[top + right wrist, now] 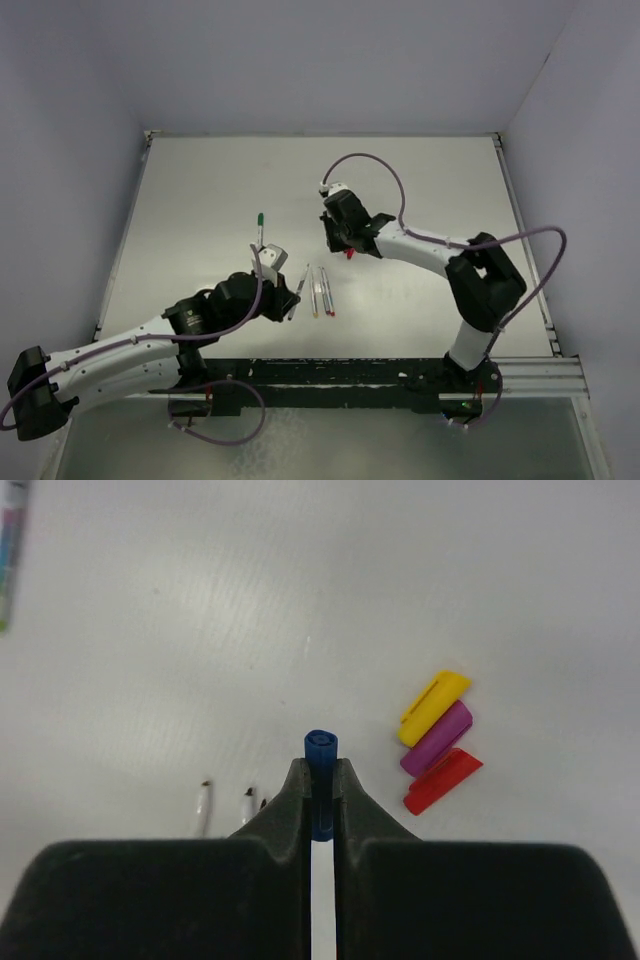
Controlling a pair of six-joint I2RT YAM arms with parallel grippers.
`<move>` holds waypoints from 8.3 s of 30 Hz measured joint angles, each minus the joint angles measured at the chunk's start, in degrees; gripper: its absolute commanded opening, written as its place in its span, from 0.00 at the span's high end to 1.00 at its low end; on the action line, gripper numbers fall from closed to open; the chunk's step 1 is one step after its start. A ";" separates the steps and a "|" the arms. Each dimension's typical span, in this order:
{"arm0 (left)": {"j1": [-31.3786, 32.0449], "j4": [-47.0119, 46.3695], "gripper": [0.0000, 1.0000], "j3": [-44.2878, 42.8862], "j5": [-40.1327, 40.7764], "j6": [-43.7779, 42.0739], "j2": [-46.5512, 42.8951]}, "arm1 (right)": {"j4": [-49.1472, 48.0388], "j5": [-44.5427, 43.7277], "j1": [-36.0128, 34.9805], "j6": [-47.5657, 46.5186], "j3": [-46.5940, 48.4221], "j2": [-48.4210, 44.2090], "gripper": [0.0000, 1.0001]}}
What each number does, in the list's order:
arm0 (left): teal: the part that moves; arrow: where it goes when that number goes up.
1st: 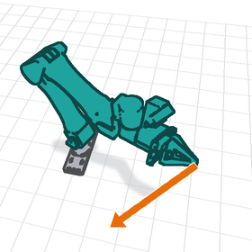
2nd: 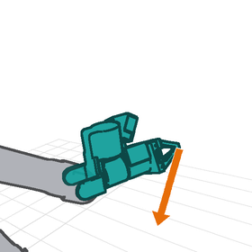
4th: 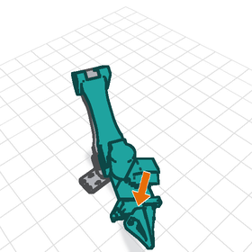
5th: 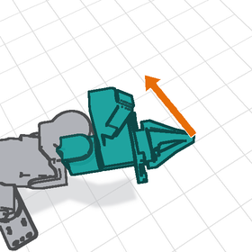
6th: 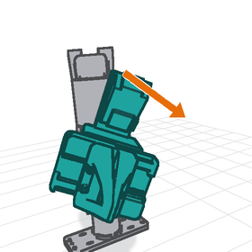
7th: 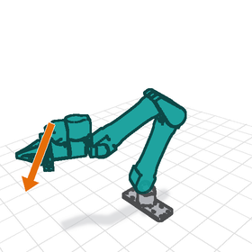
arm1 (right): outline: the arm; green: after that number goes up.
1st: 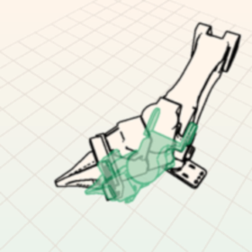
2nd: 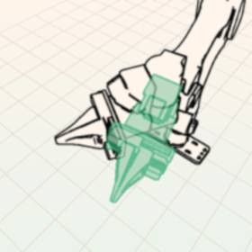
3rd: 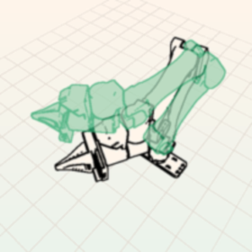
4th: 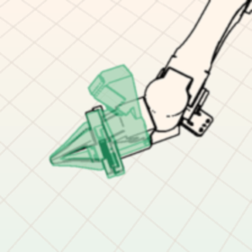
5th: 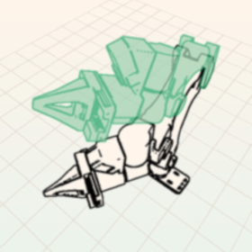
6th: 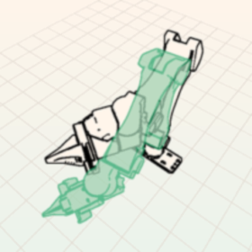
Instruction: Insert the pens into the pen caps
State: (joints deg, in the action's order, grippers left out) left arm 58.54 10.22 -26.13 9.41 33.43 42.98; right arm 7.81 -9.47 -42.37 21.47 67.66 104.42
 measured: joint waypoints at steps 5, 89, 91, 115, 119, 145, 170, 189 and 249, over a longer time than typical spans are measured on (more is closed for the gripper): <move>0.00 -2.69 1.00 -1.51 -0.48 -0.33 0.90 | -5.09 0.70 0.00 0.39 -6.23 -16.24 1.00; 0.04 -38.18 1.00 5.66 -9.31 -0.11 1.11 | -68.13 18.49 -2.64 22.99 -40.59 -45.66 1.00; 0.04 -38.21 1.00 5.66 -9.31 -0.11 1.11 | -68.13 18.49 -2.78 22.99 -40.61 -45.27 1.00; 0.04 -38.45 1.00 5.68 -7.02 -0.02 -0.57 | -68.83 21.40 -4.26 23.02 -40.70 -42.84 1.00; 0.04 -39.12 1.00 6.03 -6.10 0.20 -0.57 | -69.48 21.73 -4.87 22.97 -40.70 -41.70 1.00; 0.74 -32.72 1.00 6.10 -0.26 -5.25 -2.78 | -56.43 11.93 -11.41 14.51 -36.09 -40.22 1.00; 0.70 -25.03 1.00 4.17 3.78 -9.01 -3.45 | -48.26 4.44 -15.19 10.95 -31.58 -37.42 1.00; -0.76 -14.88 1.00 -0.85 15.19 -1.36 -1.11 | -26.58 1.16 -17.38 6.47 -26.49 -45.03 0.59; -31.54 4.81 0.85 -35.04 6.36 -9.03 60.11 | -15.39 -5.03 -17.35 7.89 -29.70 -53.05 0.59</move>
State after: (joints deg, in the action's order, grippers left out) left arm 27.00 15.03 -61.17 15.77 24.40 103.09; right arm -7.57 -14.50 -59.72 29.36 37.95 51.37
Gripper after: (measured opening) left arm 0.122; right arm 0.413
